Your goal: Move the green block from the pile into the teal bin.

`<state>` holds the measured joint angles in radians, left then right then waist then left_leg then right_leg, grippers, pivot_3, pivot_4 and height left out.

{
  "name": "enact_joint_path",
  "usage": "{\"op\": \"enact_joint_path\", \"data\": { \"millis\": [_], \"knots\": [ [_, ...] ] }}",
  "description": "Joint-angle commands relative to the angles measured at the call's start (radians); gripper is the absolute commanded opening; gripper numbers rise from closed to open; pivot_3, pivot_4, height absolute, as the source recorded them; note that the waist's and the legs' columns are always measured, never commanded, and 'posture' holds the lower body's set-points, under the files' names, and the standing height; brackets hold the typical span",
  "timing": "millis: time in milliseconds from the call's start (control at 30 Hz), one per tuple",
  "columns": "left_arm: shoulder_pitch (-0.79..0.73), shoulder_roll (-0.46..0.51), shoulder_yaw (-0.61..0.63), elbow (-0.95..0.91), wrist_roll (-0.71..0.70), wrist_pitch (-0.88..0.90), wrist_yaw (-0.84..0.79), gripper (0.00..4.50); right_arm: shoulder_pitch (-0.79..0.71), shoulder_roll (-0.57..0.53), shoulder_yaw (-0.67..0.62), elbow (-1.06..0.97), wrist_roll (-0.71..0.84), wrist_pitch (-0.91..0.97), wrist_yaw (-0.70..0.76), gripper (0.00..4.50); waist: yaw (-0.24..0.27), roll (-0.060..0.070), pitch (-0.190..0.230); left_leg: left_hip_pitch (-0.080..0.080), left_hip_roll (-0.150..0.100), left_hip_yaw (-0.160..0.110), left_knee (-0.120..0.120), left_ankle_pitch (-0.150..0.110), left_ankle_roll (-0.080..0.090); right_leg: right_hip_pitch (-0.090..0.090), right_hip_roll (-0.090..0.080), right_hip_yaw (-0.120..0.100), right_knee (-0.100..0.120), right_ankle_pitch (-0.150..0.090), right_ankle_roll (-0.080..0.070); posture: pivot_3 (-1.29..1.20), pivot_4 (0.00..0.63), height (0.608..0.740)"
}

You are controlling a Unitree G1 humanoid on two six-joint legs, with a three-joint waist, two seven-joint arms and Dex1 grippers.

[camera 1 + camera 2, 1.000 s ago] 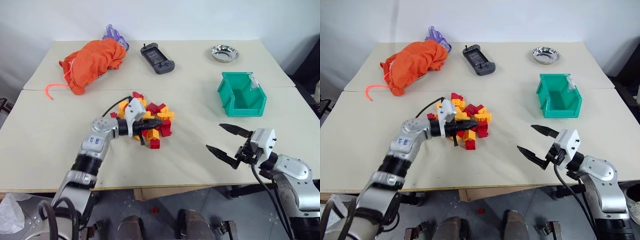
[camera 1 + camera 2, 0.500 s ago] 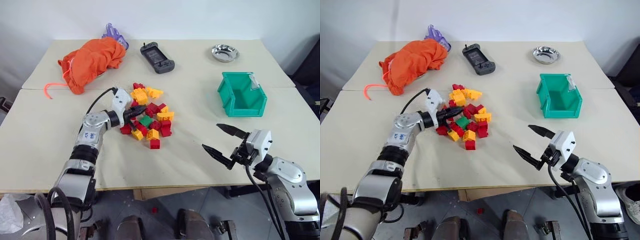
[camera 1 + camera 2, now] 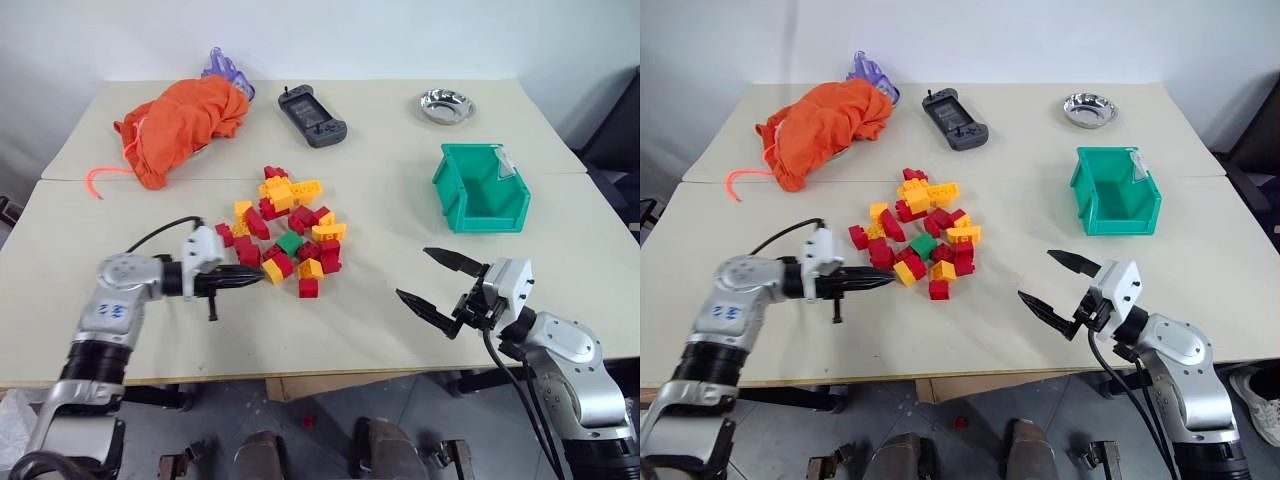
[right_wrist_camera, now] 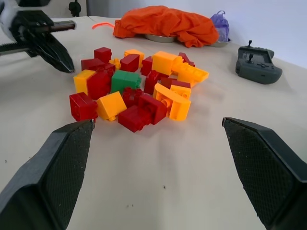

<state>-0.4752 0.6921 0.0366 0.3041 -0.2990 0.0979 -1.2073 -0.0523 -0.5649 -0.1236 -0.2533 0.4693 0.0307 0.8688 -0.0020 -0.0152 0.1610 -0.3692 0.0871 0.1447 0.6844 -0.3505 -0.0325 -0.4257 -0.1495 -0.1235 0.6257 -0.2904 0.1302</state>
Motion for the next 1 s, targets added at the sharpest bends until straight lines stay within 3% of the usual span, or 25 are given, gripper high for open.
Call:
{"op": "enact_joint_path", "data": {
  "millis": [33, 100, 200, 367, 500, 700, 867, 1000],
  "knots": [
    [0.031, 0.048, 0.137, -0.068, -0.093, 0.074, 0.048, 0.07, -0.014, 0.004, -0.003, -0.027, 0.011, -0.001, 0.003, 4.5, 0.001, 0.0, 0.0, 0.0, 0.0, 0.0, 0.0, 0.0, 0.0, 0.0, 0.0, 0.0, 0.0, 0.0, 0.0, 0.0, 0.15, 0.74],
    [0.068, 0.08, 0.192, -0.086, -0.116, 0.112, 0.065, 0.07, -0.018, 0.006, 0.0, -0.021, 0.012, -0.002, 0.006, 4.5, 0.0, 0.0, 0.0, 0.0, 0.0, 0.0, 0.0, 0.0, 0.0, 0.0, 0.0, 0.0, 0.0, 0.0, 0.0, 0.0, 0.15, 0.74],
    [0.149, 0.126, 0.26, -0.12, -0.14, 0.151, 0.071, 0.68, -0.031, 0.014, 0.009, 0.003, 0.007, -0.011, 0.016, 4.5, -0.001, 0.0, 0.0, 0.0, 0.0, 0.0, 0.0, 0.0, 0.0, 0.0, 0.0, 0.0, 0.0, 0.0, 0.0, 0.0, 0.15, 0.74],
    [0.17, 0.12, 0.237, -0.229, -0.154, 0.219, 0.113, 2.25, -0.048, 0.026, 0.015, 0.036, -0.002, -0.025, 0.031, 4.5, 0.005, 0.0, 0.0, 0.0, 0.0, 0.0, 0.0, 0.0, 0.0, 0.0, 0.0, 0.0, 0.0, 0.0, 0.0, 0.0, 0.15, 0.74],
    [0.049, 0.021, 0.162, -0.32, -0.169, 0.277, 0.205, 3.4, -0.054, 0.029, 0.017, 0.053, -0.006, -0.037, 0.042, 4.5, 0.024, 0.0, 0.0, 0.0, 0.0, 0.0, 0.001, 0.0, 0.0, 0.0, 0.0, 0.0, 0.0, 0.0, 0.0, 0.0, 0.15, 0.74],
    [-0.168, -0.061, -0.101, -0.234, 0.048, 0.388, 0.334, 3.4, -0.051, 0.033, 0.022, 0.052, -0.017, -0.049, 0.039, 4.5, 0.023, 0.0, 0.0, 0.0, 0.0, 0.0, 0.001, 0.0, 0.0, 0.0, 0.0, 0.0, 0.001, 0.0, 0.0, 0.0, 0.15, 0.74],
    [-0.354, -0.186, -0.237, -0.073, 0.15, 0.494, 0.404, 3.4, -0.04, 0.035, 0.028, 0.004, -0.02, -0.031, 0.012, 4.5, 0.025, -0.001, 0.0, -0.001, 0.0, 0.0, 0.001, 0.0, 0.0, 0.0, 0.0, 0.0, 0.0, 0.0, 0.0, 0.0, 0.15, 0.74],
    [-0.402, -0.195, -0.288, 0.008, 0.21, 0.485, 0.391, 3.4, -0.019, 0.035, 0.021, -0.048, -0.019, -0.008, -0.026, 4.5, 0.016, -0.001, 0.0, 0.0, 0.0, 0.0, 0.001, 0.0, 0.0, 0.0, 0.001, 0.0, 0.0, 0.0, 0.0, 0.0, 0.15, 0.74]
  ]
}}
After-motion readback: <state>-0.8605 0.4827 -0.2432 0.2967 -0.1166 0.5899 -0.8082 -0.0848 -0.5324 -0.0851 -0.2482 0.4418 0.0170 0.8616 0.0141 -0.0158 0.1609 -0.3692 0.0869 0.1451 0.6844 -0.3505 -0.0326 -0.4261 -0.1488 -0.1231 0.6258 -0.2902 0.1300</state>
